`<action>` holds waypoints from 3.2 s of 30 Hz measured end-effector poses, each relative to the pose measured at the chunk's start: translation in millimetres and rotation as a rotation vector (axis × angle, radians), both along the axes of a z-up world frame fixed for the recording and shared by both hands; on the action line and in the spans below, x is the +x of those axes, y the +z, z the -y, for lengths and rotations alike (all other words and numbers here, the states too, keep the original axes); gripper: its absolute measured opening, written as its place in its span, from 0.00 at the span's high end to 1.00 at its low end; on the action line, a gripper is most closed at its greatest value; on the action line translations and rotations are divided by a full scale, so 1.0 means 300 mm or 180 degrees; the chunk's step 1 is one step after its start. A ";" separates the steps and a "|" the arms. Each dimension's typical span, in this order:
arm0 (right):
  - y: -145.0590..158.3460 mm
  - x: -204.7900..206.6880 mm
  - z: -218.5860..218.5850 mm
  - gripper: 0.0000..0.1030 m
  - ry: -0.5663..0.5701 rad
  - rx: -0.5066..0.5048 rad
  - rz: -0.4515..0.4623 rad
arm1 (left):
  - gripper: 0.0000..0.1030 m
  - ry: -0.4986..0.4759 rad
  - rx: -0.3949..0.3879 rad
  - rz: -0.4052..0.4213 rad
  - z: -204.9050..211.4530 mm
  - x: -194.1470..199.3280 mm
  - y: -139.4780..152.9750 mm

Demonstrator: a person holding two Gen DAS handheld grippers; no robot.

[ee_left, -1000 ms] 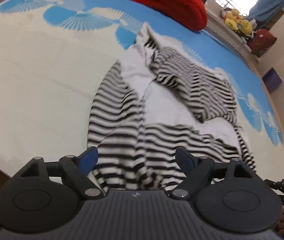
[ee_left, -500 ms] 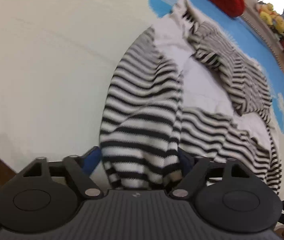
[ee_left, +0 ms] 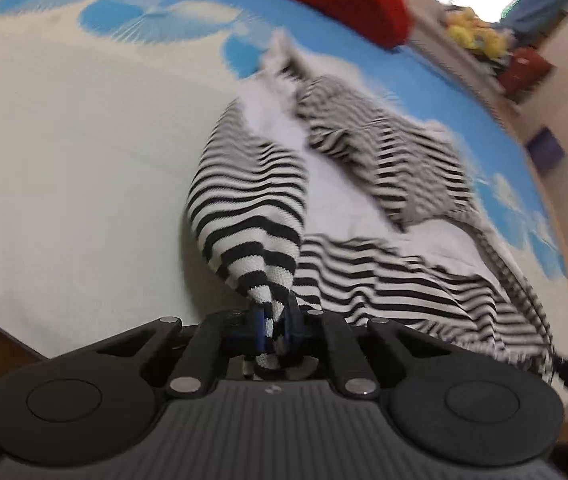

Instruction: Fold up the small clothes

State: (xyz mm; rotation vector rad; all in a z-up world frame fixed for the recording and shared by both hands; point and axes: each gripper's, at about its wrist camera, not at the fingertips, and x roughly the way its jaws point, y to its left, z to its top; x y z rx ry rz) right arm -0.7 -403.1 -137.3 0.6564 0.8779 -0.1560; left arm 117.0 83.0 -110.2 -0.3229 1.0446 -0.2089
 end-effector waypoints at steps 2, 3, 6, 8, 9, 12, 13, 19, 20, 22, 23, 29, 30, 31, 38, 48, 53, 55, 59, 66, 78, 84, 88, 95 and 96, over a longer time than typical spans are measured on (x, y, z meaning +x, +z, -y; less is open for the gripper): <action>0.057 -0.058 0.041 0.94 -0.0031 0.0059 0.0028 | 0.92 -0.0150 0.0021 0.0008 0.015 -0.039 0.050; 0.082 -0.088 0.054 0.95 -0.0024 0.0077 0.0016 | 0.92 -0.0205 0.0020 -0.0032 0.020 -0.060 0.069; 0.164 -0.197 0.079 0.95 0.0045 0.0057 -0.0037 | 0.92 -0.0383 -0.0079 -0.0075 0.015 -0.145 0.145; 0.210 -0.269 0.088 0.95 0.0081 0.0070 -0.0063 | 0.92 -0.0495 -0.0154 -0.0077 0.002 -0.206 0.207; 0.231 -0.302 0.092 0.95 0.0102 0.0097 -0.0074 | 0.92 -0.0553 -0.0176 -0.0067 -0.007 -0.235 0.240; 0.272 -0.364 0.083 0.95 0.0158 0.0184 -0.0065 | 0.92 -0.0621 -0.0234 -0.0044 -0.029 -0.285 0.306; 0.282 -0.367 0.076 0.95 0.0189 0.0191 -0.0062 | 0.92 -0.0619 -0.0245 -0.0047 -0.037 -0.288 0.320; 0.289 -0.180 0.068 0.95 0.0236 0.0170 -0.0003 | 0.92 -0.0484 -0.0273 -0.0031 -0.041 -0.111 0.314; 0.283 -0.109 0.079 0.95 0.0201 0.0184 0.0005 | 0.92 -0.0438 -0.0329 -0.0036 -0.045 -0.045 0.298; 0.268 0.051 0.098 0.95 0.0187 0.0161 0.0030 | 0.92 -0.0313 -0.0347 -0.0081 -0.048 0.100 0.256; 0.255 0.132 0.108 0.95 0.0179 0.0144 0.0036 | 0.92 -0.0267 -0.0343 -0.0089 -0.038 0.183 0.234; 0.171 0.564 0.168 0.79 -0.0169 -0.0030 0.0386 | 0.61 0.0257 -0.0707 -0.0151 -0.046 0.620 0.104; 0.162 0.587 0.173 0.62 -0.0254 -0.0173 0.0436 | 0.54 0.0415 -0.0759 -0.0048 -0.065 0.639 0.097; 0.148 0.597 0.173 0.53 -0.0330 -0.0325 0.0450 | 0.42 0.0476 -0.0784 0.0116 -0.076 0.638 0.092; -0.026 0.549 0.099 0.52 0.0242 -0.0486 0.0339 | 0.37 -0.0155 -0.0409 0.0386 -0.010 0.585 0.038; -0.089 0.631 -0.017 0.49 0.0845 -0.0559 0.0281 | 0.37 -0.0165 -0.0889 -0.0185 0.025 0.649 -0.084; -0.122 0.683 -0.100 0.77 0.1123 -0.0685 0.0232 | 0.91 -0.0252 -0.0817 -0.0272 0.106 0.671 -0.111; -0.115 0.699 -0.105 0.99 0.1088 -0.0717 0.0305 | 0.94 -0.0188 -0.0832 -0.0125 0.118 0.687 -0.098; -0.010 0.698 -0.036 1.00 0.0441 -0.0482 0.1022 | 0.96 0.0317 -0.1309 0.0467 0.079 0.716 -0.037; -0.058 0.799 -0.030 0.99 0.0054 -0.0678 0.0764 | 1.00 0.0774 -0.1112 0.0390 0.132 0.809 -0.099; -0.032 0.782 0.092 0.46 0.0136 -0.0893 0.0640 | 0.48 0.0419 -0.0711 0.0309 -0.023 0.814 -0.086; -0.146 0.800 0.165 0.46 0.0321 -0.0759 0.0215 | 0.29 -0.0145 -0.0469 0.0141 0.012 0.811 -0.128; -0.171 0.837 0.107 0.47 0.0541 -0.1030 0.0146 | 0.68 -0.0194 -0.0311 0.0197 0.041 0.817 -0.155; -0.053 0.820 0.111 0.97 0.0241 -0.1062 0.0835 | 0.98 0.0284 -0.0112 0.0999 0.002 0.816 -0.049; -0.036 0.816 0.113 0.97 0.0183 -0.1083 0.0933 | 0.98 0.0318 -0.0050 0.1053 0.004 0.818 -0.045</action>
